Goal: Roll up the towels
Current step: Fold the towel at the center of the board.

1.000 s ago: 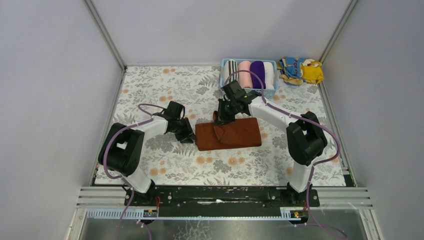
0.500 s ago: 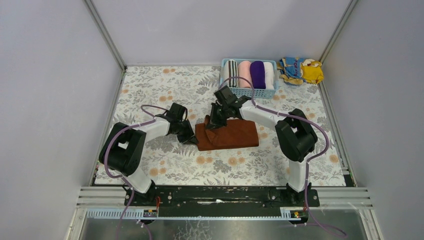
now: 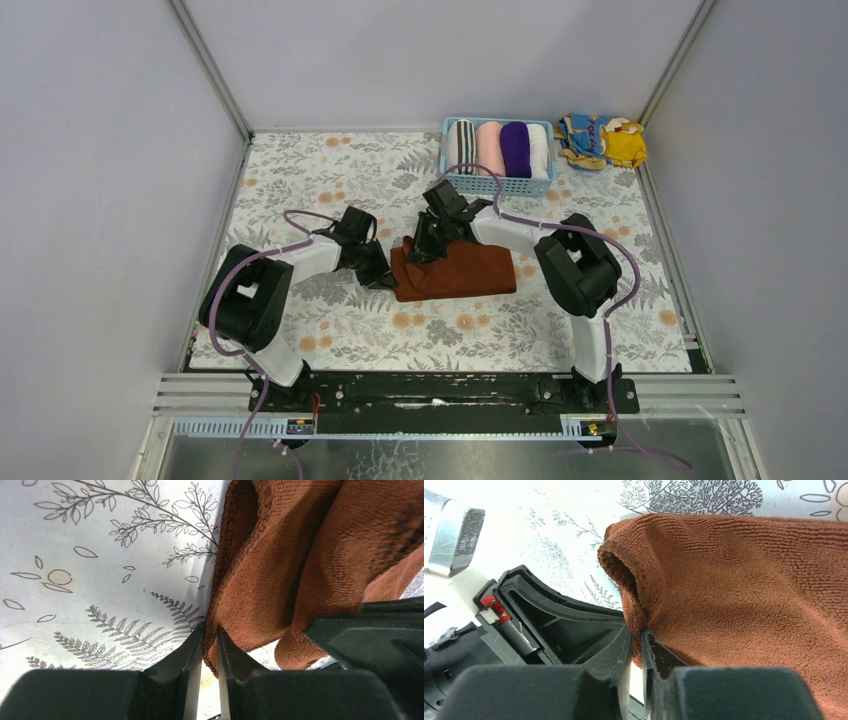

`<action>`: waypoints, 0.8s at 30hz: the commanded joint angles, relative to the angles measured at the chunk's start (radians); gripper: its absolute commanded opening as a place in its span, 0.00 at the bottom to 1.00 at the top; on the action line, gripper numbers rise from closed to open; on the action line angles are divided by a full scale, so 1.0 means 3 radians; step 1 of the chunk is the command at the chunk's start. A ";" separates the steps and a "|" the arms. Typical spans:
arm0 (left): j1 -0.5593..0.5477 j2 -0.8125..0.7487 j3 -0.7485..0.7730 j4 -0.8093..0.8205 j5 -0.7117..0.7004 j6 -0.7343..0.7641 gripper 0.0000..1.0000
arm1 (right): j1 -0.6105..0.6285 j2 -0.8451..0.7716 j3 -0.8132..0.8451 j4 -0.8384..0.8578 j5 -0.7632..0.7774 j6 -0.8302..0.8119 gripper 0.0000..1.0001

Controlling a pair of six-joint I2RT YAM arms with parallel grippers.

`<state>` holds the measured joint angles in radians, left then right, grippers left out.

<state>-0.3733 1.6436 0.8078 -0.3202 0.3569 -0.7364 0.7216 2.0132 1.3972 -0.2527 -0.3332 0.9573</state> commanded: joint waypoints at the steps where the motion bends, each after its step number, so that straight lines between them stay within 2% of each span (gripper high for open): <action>1: -0.0028 -0.0001 -0.0094 0.0066 -0.0171 -0.0030 0.17 | 0.0068 0.0033 0.0011 0.0127 -0.0150 0.0031 0.21; 5: -0.0029 -0.0132 -0.0121 -0.0037 -0.0350 -0.0079 0.21 | 0.0085 -0.0067 0.0001 0.0042 -0.0246 -0.0106 0.38; 7: -0.0029 -0.0226 -0.0144 -0.0107 -0.0440 -0.0117 0.23 | 0.0087 -0.0179 -0.0037 -0.0022 -0.0276 -0.0182 0.43; 13: -0.0029 -0.0688 -0.0126 -0.0486 -0.0819 -0.0173 0.32 | 0.0080 -0.0779 -0.0293 -0.0297 -0.0009 -0.0620 0.47; 16: -0.0040 -0.0931 -0.0034 -0.0656 -0.0910 -0.0178 0.36 | 0.0006 -0.1102 -0.0608 -0.0299 0.0181 -0.0821 0.49; 20: -0.0174 -0.1060 0.0200 -0.0697 -0.0860 -0.0233 0.40 | -0.0342 -0.1579 -0.1277 0.0088 0.0002 -0.0832 0.49; 24: -0.0444 -0.0819 0.0556 -0.0613 -0.0778 -0.0307 0.40 | -0.0809 -0.1985 -0.1807 0.0406 -0.0160 -0.0893 0.50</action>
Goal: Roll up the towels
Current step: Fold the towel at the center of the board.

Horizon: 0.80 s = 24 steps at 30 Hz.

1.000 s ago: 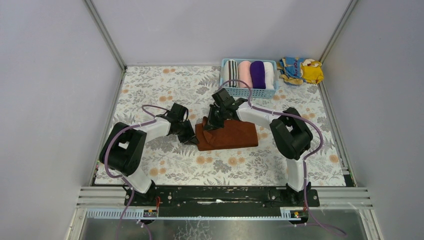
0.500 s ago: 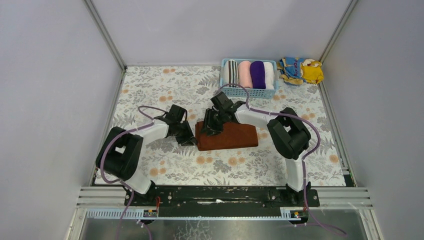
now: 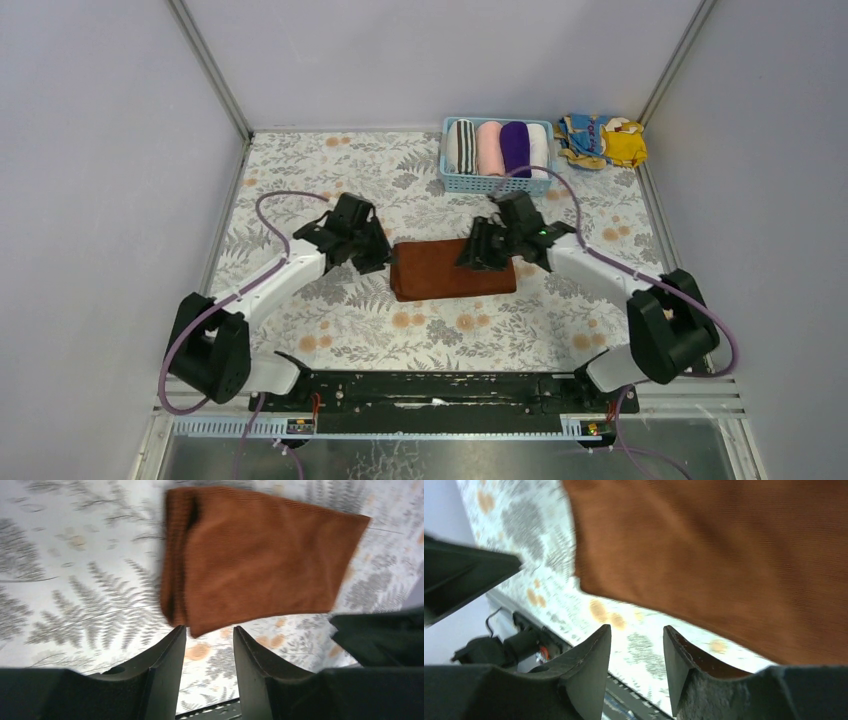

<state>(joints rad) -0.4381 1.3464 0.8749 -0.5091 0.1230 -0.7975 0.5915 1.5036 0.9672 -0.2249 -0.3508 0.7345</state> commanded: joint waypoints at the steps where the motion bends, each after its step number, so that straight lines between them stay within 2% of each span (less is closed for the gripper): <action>1: -0.0310 0.0279 0.0423 0.0043 0.0022 -0.0116 0.40 | -0.0471 -0.0354 -0.0458 0.0357 -0.0145 -0.0168 0.50; 6: -0.0546 0.0813 0.0717 0.0232 0.0038 -0.0133 0.37 | -0.0859 -0.0538 -0.0831 0.0683 -0.0403 -0.0183 0.50; 11: -0.0540 0.1122 0.0501 0.0341 -0.0028 -0.0131 0.29 | -0.1037 -0.0548 -0.1129 0.0999 -0.0548 -0.0158 0.50; 14: -0.0460 0.1031 0.0062 0.0481 -0.0070 -0.0233 0.25 | -0.1051 -0.0520 -0.1247 0.1065 -0.0509 -0.0209 0.50; 20: -0.0191 0.0652 -0.0641 0.0698 -0.0017 -0.0447 0.25 | -0.1051 -0.0434 -0.1465 0.1250 -0.0516 -0.0229 0.50; 22: -0.0147 0.0480 -0.0749 0.0674 -0.0045 -0.0495 0.28 | -0.1055 -0.0421 -0.1475 0.1255 -0.0535 -0.0238 0.50; 24: -0.0118 0.0296 -0.0791 0.0628 -0.0053 -0.0546 0.35 | -0.1051 -0.0437 -0.1457 0.1272 -0.0581 -0.0231 0.50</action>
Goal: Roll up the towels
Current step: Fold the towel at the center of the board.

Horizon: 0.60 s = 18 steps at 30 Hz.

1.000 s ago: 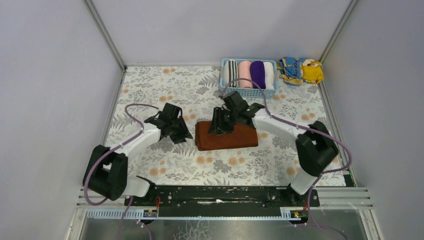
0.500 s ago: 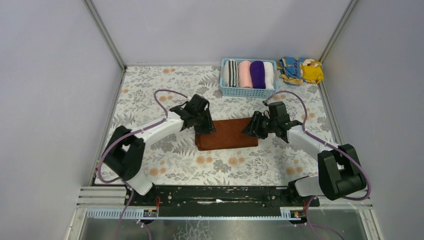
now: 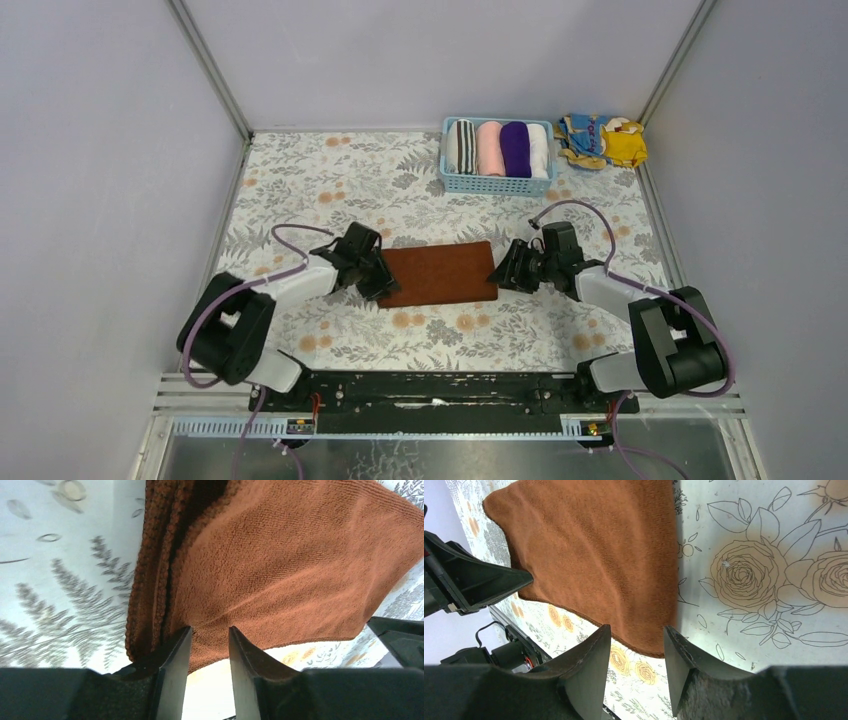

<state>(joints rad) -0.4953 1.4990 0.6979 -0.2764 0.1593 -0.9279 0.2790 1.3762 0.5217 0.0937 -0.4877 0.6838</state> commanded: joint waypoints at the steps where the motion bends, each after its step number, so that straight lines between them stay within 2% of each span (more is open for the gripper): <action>1: 0.0076 -0.0322 -0.0173 -0.0191 -0.0181 -0.0125 0.38 | -0.0014 -0.0031 0.0045 0.0228 -0.0146 -0.0053 0.50; 5: 0.0076 -0.0513 0.0133 -0.0335 -0.0262 -0.0047 0.44 | -0.0010 0.0017 0.0154 0.0482 -0.0325 0.0039 0.53; 9: 0.0122 -0.0350 0.0486 -0.0298 -0.0311 0.0109 0.46 | -0.0009 0.0308 0.0306 0.0960 -0.0540 0.0262 0.55; 13: 0.0250 0.0053 0.0733 -0.0132 -0.0265 0.0205 0.43 | -0.0010 0.0679 0.0466 0.1508 -0.0625 0.0462 0.55; 18: 0.0516 0.0493 0.0734 0.0107 -0.0076 0.0283 0.34 | -0.0011 0.1260 0.0626 0.2050 -0.0748 0.0625 0.54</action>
<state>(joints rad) -0.3977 1.5616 0.9218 -0.3016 0.1089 -0.8845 0.2787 1.6535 0.6605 0.4950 -0.6521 0.8070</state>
